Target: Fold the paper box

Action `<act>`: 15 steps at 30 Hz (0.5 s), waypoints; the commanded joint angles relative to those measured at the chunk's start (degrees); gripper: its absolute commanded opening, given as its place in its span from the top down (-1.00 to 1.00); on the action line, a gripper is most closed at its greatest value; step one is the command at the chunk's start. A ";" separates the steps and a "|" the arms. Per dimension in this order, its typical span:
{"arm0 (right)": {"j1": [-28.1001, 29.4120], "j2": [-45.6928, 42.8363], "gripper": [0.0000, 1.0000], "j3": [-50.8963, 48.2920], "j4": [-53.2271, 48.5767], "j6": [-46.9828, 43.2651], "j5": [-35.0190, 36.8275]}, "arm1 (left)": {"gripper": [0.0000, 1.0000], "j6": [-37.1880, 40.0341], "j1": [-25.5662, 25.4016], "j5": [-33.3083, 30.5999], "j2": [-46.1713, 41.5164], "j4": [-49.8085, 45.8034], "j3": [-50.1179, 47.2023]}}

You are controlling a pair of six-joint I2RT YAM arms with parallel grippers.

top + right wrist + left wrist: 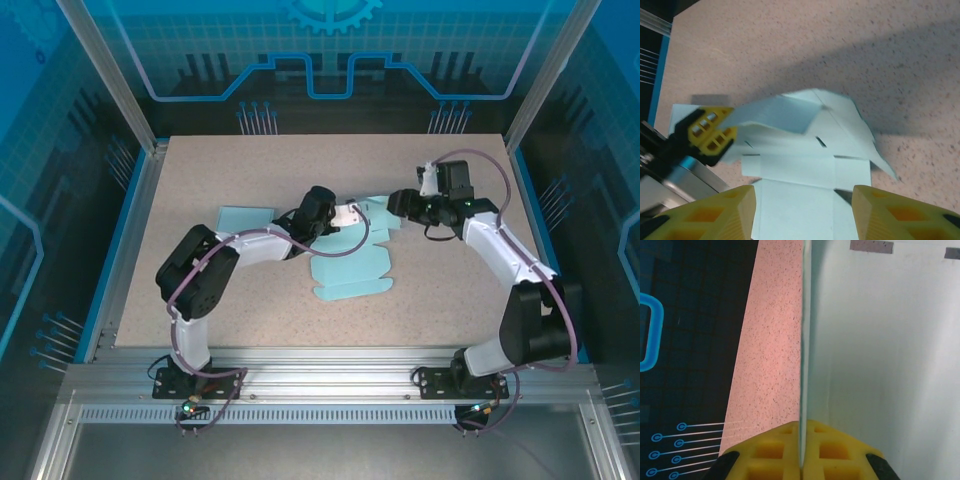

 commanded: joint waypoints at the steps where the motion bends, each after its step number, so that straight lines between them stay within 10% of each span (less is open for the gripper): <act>1: 0.91 4.11 -0.14 5.21 -0.12 2.10 -2.88 | 1.00 1.38 -0.52 -1.62 1.35 3.40 0.74; 15: 4.03 20.35 -0.22 18.90 -4.91 3.81 -5.74 | 1.00 4.20 -1.67 -4.73 5.06 7.51 0.85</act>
